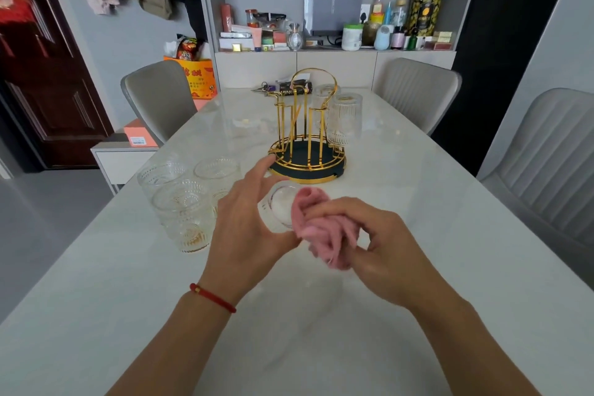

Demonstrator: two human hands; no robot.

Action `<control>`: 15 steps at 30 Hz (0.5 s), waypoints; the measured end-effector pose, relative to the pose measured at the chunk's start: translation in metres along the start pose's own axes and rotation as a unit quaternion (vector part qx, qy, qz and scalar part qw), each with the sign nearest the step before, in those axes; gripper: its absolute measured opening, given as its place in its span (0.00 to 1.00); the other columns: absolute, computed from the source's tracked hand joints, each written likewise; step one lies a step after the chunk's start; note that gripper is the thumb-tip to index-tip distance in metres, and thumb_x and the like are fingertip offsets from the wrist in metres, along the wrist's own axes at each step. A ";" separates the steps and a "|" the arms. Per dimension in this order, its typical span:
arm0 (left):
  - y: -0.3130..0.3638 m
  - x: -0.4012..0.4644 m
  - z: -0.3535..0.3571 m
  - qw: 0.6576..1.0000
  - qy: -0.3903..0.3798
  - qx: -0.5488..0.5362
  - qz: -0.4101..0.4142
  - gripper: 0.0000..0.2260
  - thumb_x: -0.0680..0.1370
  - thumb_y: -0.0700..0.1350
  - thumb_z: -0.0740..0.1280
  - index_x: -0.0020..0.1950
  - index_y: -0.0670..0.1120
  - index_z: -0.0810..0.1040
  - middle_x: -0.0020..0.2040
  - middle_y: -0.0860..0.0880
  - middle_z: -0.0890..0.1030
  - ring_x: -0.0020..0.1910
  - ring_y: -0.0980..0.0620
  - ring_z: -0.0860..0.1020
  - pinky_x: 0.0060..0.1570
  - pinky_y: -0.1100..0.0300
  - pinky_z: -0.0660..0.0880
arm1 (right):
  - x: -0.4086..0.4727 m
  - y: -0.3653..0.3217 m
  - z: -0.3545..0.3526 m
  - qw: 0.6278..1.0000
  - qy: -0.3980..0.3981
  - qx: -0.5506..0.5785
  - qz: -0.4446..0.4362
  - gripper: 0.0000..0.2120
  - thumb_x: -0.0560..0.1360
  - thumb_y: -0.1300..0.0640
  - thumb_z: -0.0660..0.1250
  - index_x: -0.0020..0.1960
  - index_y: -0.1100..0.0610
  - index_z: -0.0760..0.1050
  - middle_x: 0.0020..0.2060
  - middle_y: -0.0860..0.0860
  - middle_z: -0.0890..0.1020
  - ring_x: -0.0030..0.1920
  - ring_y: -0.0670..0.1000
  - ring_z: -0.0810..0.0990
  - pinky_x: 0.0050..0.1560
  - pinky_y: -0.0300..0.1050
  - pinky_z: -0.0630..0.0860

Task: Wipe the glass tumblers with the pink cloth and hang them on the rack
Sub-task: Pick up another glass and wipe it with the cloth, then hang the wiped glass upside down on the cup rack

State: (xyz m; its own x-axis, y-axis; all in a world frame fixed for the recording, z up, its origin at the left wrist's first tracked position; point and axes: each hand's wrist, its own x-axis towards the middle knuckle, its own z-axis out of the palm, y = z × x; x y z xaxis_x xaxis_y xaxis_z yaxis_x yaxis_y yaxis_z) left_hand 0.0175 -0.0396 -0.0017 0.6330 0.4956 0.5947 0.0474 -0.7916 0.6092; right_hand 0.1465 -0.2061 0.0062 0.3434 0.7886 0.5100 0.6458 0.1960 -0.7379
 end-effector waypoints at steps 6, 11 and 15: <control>0.014 0.017 -0.001 0.995 0.034 -0.026 -0.088 0.47 0.63 0.53 0.86 0.77 0.56 0.66 0.59 0.62 0.80 0.61 0.60 0.76 0.65 0.54 0.76 | 0.006 0.027 -0.012 0.958 0.098 0.221 0.152 0.15 0.81 0.66 0.68 0.65 0.53 0.79 0.59 0.52 0.84 0.60 0.53 0.84 0.55 0.49 0.84; 0.029 0.065 -0.004 0.981 0.047 -0.116 -0.149 0.43 0.63 0.51 0.86 0.74 0.55 0.71 0.55 0.59 0.84 0.52 0.64 0.83 0.57 0.60 0.80 | 0.028 0.048 -0.023 0.883 0.115 0.365 0.271 0.17 0.78 0.54 0.72 0.66 0.57 0.79 0.60 0.59 0.85 0.61 0.60 0.84 0.54 0.52 0.84; 0.044 0.125 -0.006 0.949 0.055 -0.239 -0.199 0.39 0.65 0.45 0.85 0.73 0.50 0.73 0.55 0.52 0.87 0.47 0.59 0.86 0.45 0.64 0.82 | 0.044 0.065 -0.025 0.828 0.151 0.437 0.318 0.33 0.66 0.41 0.83 0.61 0.62 0.82 0.58 0.64 0.85 0.60 0.62 0.85 0.62 0.63 0.80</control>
State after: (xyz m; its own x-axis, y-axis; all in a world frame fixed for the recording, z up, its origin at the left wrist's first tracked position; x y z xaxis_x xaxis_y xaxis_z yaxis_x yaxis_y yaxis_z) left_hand 0.0944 -0.0107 0.1024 0.5535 0.7759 0.3028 -0.1070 -0.2944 0.9497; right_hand 0.2205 -0.1731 -0.0080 0.6636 0.7391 -0.1152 -0.4266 0.2474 -0.8699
